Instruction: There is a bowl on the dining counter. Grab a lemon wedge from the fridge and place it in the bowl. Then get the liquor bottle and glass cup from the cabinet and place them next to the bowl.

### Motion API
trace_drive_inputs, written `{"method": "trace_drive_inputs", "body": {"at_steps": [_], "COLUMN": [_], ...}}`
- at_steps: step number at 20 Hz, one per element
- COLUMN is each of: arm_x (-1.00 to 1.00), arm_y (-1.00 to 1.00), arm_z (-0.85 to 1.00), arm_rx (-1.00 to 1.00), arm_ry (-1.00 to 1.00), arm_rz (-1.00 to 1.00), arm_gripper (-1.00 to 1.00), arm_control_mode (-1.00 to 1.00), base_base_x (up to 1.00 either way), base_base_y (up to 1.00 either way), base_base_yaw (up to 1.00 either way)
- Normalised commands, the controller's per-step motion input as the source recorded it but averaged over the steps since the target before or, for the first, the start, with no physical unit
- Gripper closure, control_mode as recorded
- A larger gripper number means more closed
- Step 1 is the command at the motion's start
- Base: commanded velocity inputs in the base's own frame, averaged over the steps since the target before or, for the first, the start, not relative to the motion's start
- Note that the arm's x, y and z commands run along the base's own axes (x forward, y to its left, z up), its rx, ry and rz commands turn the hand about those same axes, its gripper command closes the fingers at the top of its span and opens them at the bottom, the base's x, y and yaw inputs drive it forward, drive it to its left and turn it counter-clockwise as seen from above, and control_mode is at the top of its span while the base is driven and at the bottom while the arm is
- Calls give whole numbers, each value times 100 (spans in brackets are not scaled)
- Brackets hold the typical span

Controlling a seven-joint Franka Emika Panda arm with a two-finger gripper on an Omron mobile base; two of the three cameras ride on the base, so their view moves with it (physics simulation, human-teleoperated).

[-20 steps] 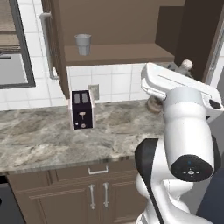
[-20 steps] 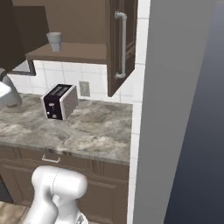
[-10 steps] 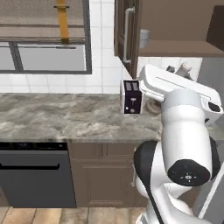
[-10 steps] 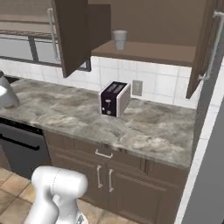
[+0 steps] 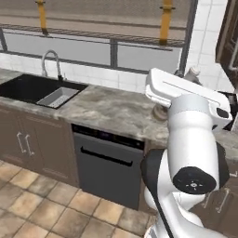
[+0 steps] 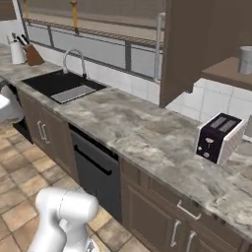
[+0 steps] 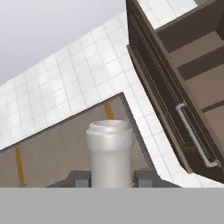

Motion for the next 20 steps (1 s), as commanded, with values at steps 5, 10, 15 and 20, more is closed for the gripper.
{"method": "trace_drive_inputs", "body": {"at_steps": [5,10,15,20], "arm_x": [0,0,0,0], "arm_y": [0,0,0,0], "arm_z": [0,0,0,0], "arm_rx": [0,0,0,0], "arm_ry": [0,0,0,0], "arm_rz": [0,0,0,0], "arm_gripper": [100,100,100,100], "arm_control_mode": [100,100,100,100], "base_base_x": [12,47,87,100], "base_base_y": [59,50,33,20], "base_base_yaw": [67,58,46,34]}}
